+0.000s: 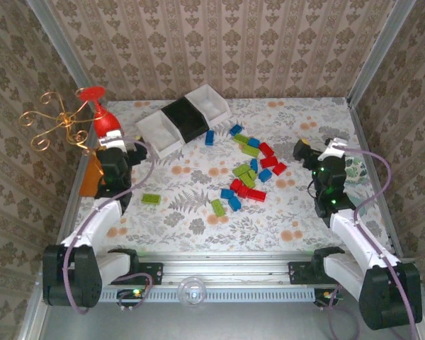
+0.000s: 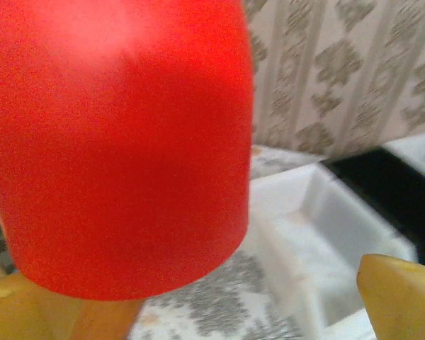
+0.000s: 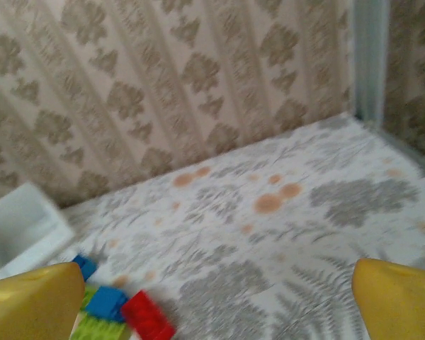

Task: Sort the legos into containers by color
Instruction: Move the container to the top-center of the table.

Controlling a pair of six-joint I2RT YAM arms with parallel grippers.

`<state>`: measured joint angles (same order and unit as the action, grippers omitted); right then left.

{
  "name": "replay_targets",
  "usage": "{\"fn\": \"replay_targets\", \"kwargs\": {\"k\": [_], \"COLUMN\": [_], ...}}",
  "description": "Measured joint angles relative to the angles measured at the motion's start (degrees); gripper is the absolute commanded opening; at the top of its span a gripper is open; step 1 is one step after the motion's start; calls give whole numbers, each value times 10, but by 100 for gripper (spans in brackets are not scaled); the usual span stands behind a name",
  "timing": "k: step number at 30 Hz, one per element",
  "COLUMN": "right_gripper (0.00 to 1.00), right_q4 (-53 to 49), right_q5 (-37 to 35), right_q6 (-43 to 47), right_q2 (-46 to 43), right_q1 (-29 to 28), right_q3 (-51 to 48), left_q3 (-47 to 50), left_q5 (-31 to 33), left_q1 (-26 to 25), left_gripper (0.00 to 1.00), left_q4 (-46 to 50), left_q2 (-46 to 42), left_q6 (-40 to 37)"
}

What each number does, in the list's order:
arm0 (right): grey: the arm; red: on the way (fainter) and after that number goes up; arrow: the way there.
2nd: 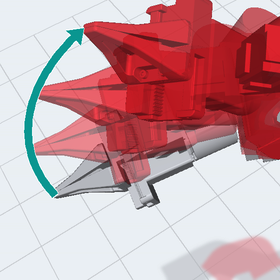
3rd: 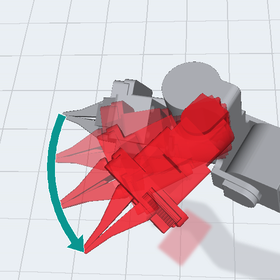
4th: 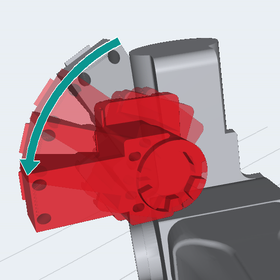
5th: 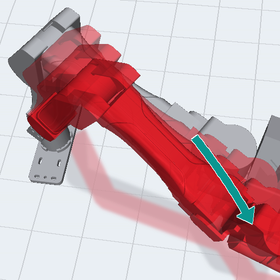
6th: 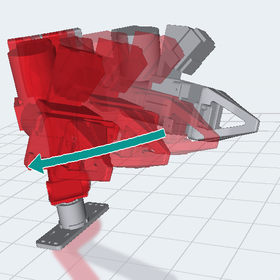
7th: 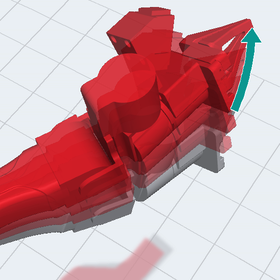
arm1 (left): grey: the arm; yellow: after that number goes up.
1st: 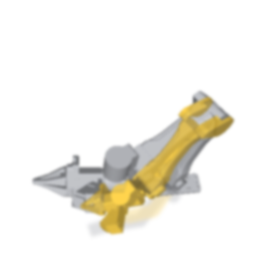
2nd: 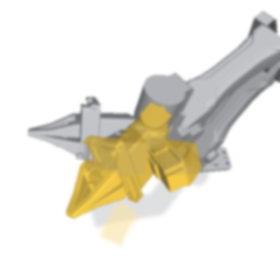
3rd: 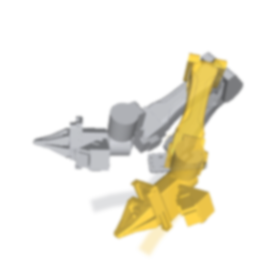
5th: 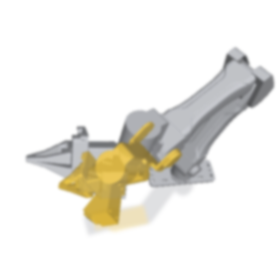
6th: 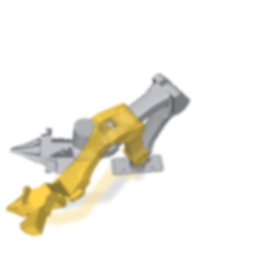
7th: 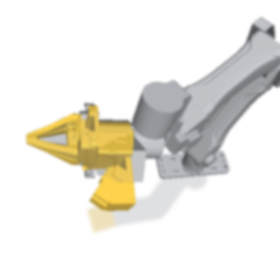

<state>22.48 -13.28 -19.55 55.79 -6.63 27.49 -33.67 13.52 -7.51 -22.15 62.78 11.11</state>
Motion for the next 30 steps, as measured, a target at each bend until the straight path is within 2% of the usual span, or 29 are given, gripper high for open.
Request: {"fn": "replay_targets", "kwargs": {"k": [3, 6, 11, 17, 23, 30], "right_gripper": [100, 100, 100, 100, 100, 100], "right_q4": [-35, -35, -34, -27, -21, -21], "right_q5": [6, 6, 6, 0, -4, -4], "right_q6": [-1, 11, 16, 22, 29, 28], "right_q2": [49, 101, 144, 131, 114, 118], "right_q1": [-81, -143, -166, -167, -167, -167], "right_q3": [27, 32, 31, 21, 12, 12], "left_q3": [-42, -125, -245, -387, -498, -584], "left_q5": [-9, -4, 8, 24, 26, 13], "left_q1": [-53, -111, -153, -152, -137, -119], "left_gripper": [95, 92, 89, 88, 87, 67], "left_q4": [55, 127, 198, 250, 290, 335], "left_q2": [23, 111, 256, 414, 526, 598], "left_q6": [33, 49, 58, 59, 68, 74]}}
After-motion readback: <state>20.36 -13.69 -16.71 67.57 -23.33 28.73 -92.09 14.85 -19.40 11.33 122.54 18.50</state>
